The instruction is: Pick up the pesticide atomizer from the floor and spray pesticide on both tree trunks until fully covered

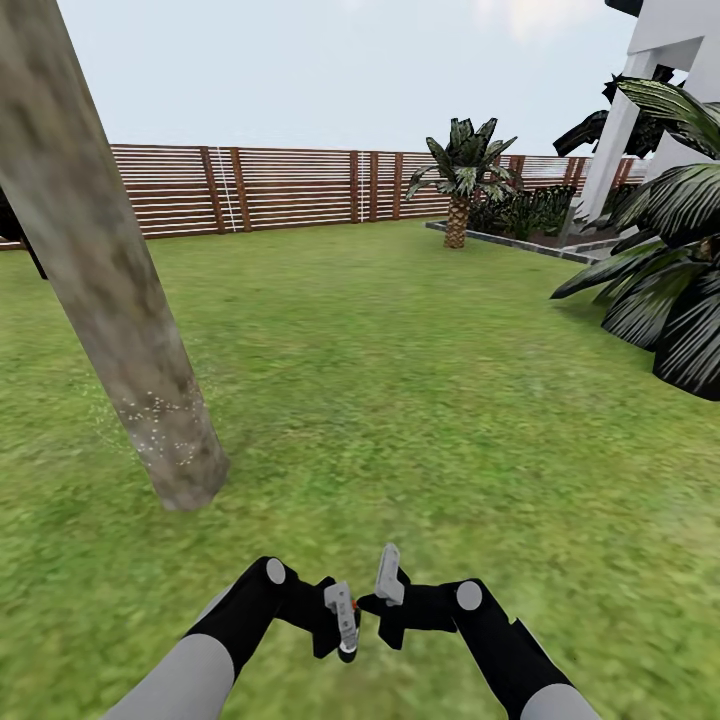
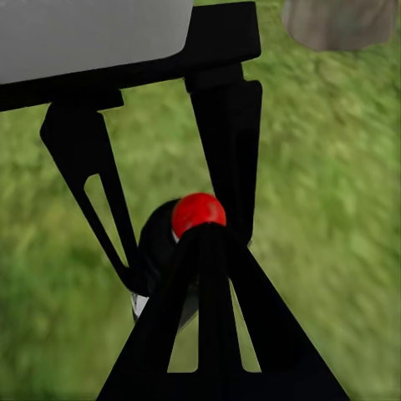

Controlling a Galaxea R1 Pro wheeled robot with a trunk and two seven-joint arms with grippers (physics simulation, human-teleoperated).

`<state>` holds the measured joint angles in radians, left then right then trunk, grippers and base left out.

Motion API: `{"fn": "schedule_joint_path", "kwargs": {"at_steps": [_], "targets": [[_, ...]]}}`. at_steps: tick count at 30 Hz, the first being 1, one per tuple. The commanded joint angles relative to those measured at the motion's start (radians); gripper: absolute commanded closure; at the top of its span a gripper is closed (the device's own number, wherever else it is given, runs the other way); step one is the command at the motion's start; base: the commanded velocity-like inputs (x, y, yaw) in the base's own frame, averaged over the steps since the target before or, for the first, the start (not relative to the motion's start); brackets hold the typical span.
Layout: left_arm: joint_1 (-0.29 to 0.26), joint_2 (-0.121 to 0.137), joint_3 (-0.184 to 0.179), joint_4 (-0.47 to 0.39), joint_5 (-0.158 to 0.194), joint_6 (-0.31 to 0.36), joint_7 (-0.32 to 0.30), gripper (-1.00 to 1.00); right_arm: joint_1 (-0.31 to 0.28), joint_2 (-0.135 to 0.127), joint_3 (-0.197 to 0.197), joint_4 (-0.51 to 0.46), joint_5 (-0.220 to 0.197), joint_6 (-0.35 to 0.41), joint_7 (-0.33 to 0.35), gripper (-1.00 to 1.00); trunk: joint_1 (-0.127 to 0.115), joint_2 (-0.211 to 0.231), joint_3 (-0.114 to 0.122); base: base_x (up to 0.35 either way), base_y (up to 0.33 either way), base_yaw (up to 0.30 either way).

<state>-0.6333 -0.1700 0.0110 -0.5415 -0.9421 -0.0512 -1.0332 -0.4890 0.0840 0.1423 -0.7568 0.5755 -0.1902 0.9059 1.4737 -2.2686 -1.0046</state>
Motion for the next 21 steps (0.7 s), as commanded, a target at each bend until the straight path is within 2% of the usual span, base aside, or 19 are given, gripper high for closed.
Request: {"fn": "schedule_joint_path", "kwargs": {"at_steps": [1,8,15,19,21], "targets": [[0.000,-0.002,0.001,-0.001,-0.005,-0.006,-0.002,1.00,0.000,0.000,-0.001,-0.001,0.010,-0.008,0.001,1.00,0.000,0.000,-0.001,0.000,0.000,0.000],[0.000,0.001,0.001,0.001,0.000,-0.005,-0.005,1.00,0.000,-0.001,-0.001,-0.002,0.010,-0.008,0.001,1.00,0.000,0.000,-0.001,0.000,0.000,0.000],[0.004,0.026,-0.001,0.016,-0.015,-0.003,0.005,1.00,0.000,-0.001,-0.001,-0.003,0.010,-0.008,0.001,1.00,0.000,0.000,-0.001,0.000,0.000,0.000],[0.009,0.086,-0.002,0.016,-0.017,-0.003,0.005,1.00,0.000,-0.001,0.000,-0.003,0.010,-0.008,0.001,1.00,0.000,0.000,-0.001,0.000,0.000,0.000],[0.012,0.133,-0.003,0.016,-0.016,-0.003,0.005,1.00,0.000,-0.001,0.000,-0.003,0.010,-0.008,0.001,1.00,0.000,0.000,-0.001,0.000,0.000,0.000]]}}
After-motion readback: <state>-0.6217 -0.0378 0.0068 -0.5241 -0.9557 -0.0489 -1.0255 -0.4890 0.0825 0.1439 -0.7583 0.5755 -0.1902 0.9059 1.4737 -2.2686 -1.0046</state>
